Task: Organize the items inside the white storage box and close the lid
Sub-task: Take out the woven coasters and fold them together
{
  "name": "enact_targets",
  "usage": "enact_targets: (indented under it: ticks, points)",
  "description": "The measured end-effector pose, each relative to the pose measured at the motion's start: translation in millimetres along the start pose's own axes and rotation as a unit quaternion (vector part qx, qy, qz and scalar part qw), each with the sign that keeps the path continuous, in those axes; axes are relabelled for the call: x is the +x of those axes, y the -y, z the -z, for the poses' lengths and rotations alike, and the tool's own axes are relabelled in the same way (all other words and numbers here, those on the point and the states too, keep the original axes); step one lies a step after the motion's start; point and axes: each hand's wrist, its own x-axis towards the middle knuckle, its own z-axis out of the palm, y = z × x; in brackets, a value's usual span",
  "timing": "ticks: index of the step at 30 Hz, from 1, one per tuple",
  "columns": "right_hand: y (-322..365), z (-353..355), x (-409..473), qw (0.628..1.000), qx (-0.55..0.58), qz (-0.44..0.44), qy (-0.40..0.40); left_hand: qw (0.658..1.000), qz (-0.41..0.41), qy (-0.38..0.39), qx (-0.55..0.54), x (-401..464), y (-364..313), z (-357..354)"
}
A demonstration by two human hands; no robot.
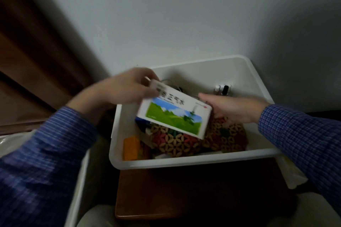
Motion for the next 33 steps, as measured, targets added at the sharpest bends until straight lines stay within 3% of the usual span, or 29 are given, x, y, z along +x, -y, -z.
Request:
enact_targets:
  ticks: [4, 7, 14, 17, 22, 27, 33]
  points:
    - [-2.7, 1.0, 4.1, 0.999, -0.043, -0.001, -0.01, 0.99, 0.007, -0.117, 0.079, -29.0, -5.1, 68.8]
    - [-5.8, 0.2, 5.7, 0.999, -0.044, 0.004, -0.017, 0.973, 0.02, -0.196, 0.121, -47.3, -0.6, 78.8]
    - [-6.3, -3.1, 3.9, 0.997, -0.067, 0.006, -0.025, 0.96, 0.055, -0.204, 0.182, -50.7, -0.5, 68.3]
    - [-4.6, -5.5, 1.3, 0.997, -0.068, 0.006, -0.033, 0.953, 0.067, -0.17, 0.242, -35.3, -3.0, 51.8]
    - [-4.4, -5.1, -1.8, 0.996, -0.076, 0.007, -0.036, 0.929, 0.062, -0.159, 0.33, -17.9, 3.4, 30.8]
    - [-3.9, -4.2, -0.1, 0.995, -0.09, 0.006, -0.034, 0.889, 0.114, -0.111, 0.429, -19.8, 5.7, 36.8]
    - [-4.8, -4.4, -0.5, 0.995, -0.097, 0.007, -0.035, 0.89, 0.065, -0.131, 0.431, -24.2, -5.6, 33.2]
